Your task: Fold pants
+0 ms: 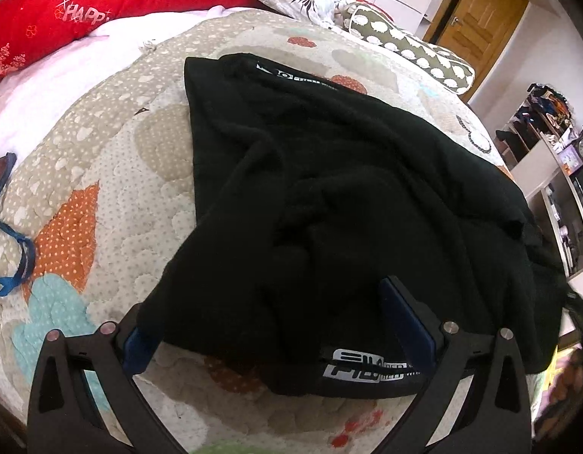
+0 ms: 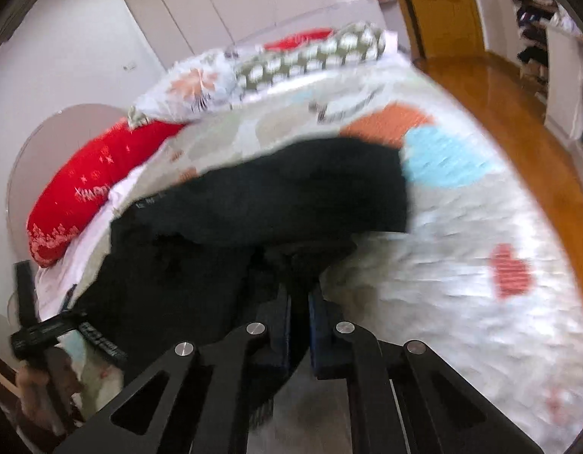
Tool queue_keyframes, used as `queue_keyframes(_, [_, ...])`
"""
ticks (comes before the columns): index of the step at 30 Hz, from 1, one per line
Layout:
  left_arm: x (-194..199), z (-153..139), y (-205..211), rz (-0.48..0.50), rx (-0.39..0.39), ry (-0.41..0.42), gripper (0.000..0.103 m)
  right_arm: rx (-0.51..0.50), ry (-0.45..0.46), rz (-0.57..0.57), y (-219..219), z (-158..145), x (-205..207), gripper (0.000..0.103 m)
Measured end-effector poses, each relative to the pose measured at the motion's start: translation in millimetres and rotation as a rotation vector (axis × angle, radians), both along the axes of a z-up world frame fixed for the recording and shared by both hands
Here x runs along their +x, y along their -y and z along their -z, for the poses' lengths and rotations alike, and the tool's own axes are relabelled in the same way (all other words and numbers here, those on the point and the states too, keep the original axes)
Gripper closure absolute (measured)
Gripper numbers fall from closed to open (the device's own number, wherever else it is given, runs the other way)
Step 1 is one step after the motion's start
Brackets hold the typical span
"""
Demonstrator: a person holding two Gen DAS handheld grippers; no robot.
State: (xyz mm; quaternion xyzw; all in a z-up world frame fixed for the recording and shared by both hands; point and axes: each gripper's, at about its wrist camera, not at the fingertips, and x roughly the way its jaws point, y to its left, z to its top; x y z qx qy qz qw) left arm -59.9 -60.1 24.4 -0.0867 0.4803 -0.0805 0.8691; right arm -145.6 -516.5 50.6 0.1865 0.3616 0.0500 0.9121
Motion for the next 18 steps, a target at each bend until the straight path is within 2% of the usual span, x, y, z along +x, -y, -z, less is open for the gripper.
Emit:
queue_keyframes(4, [-1.1,-1.7,-5.3,-0.011,-0.017,0.002,0.0,-0.066,0.064,0.147,31.6,-39.4,-41.5,0.097])
queue_keyframes(7, [-1.4,-2.2,-7.8,-0.015,-0.028,-0.005,0.0,-0.108,0.013,0.252,52.2,-40.1,-39.4,0.093])
queue_keyframes(8, [-2.4,-2.4,-8.5,-0.012,-0.03,-0.006,0.0,-0.137,-0.017,0.29,55.0,-35.3,-34.8,0.084])
queue_keyframes(9, [-4.6,-2.9,-9.1,-0.01,-0.029,-0.004,0.0,-0.153,-0.036,0.318,57.1,-31.7,-33.6,0.069])
queue_keyframes(10, [-6.5,-3.5,-9.9,-0.008,-0.026,-0.004,0.0,-0.166,-0.043,0.337,58.9,-28.7,-34.2,0.066])
queue_keyframes(13, [-8.3,-5.1,-11.1,0.001,-0.035,-0.013,0.0,-0.173,-0.051,0.333,59.5,-24.5,-34.4,0.058])
queue_keyframes(16, [-8.6,-2.6,-13.1,-0.004,-0.054,-0.021,0.0,-0.112,-0.054,0.262,56.7,-17.8,-35.5,0.051])
queue_keyframes(18, [-7.1,-0.3,-11.1,-0.012,-0.054,-0.023,0.0,-0.065,-0.067,0.183,51.1,-9.7,-35.1,0.036])
